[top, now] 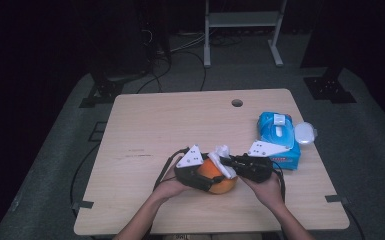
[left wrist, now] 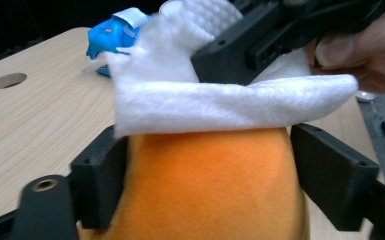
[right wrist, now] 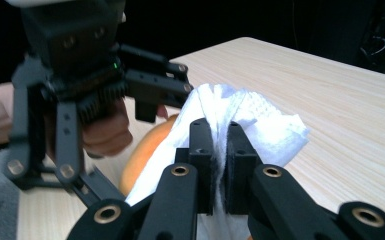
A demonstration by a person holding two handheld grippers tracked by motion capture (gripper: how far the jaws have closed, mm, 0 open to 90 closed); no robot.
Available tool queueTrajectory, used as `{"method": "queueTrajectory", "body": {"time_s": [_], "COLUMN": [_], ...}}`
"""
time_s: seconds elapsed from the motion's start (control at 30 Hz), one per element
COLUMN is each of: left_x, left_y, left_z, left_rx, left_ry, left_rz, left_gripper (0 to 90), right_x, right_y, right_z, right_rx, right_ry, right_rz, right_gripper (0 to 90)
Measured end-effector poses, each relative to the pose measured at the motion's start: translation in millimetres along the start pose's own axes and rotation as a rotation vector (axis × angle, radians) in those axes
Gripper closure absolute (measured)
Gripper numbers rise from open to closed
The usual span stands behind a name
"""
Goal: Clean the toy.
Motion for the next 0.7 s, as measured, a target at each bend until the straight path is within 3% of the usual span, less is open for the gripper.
{"method": "queueTrajectory", "body": {"time_s": [0.13,0.3,0.47,0.6,0.7], "left_x": [-3.6,-0.5,19.2,22.6,26.6], "left_y": [3.8,13.2,15.6,18.1,17.7], "left_z": [-10.1,-23.0,-8.5,-1.8,6.1], "left_rx": [0.022,0.033,0.070,0.068,0.076], "left_ry": [-0.023,-0.079,-0.029,-0.067,-0.097], "left_rz": [-0.015,-0.063,-0.100,-0.144,-0.207], "left_gripper": [12.8,9.7,6.7,3.7,3.1], "right_x": [-0.2,2.6,4.3,5.6,5.3], "right_y": [-2.3,-14.0,-20.7,-22.9,-23.1], "right_z": [-1.8,-6.9,-11.3,-12.1,-12.4], "right_rx": [0.019,0.043,0.053,0.059,0.064], "right_ry": [0.006,0.005,0.011,0.011,0.007], "right_rz": [-0.023,0.005,0.012,0.023,0.020], "right_gripper": [84.1,84.0,84.0,84.0,83.9]}}
Point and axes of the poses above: each handheld gripper's, and its own axes: z roughly forward along the jaws, x roughly out of its underside, y roughly to its left, the point moved 7 cm from there along z, roughly forward along the jaws, and after that the axes turned 10 degrees about x, right-handed, at the moved point
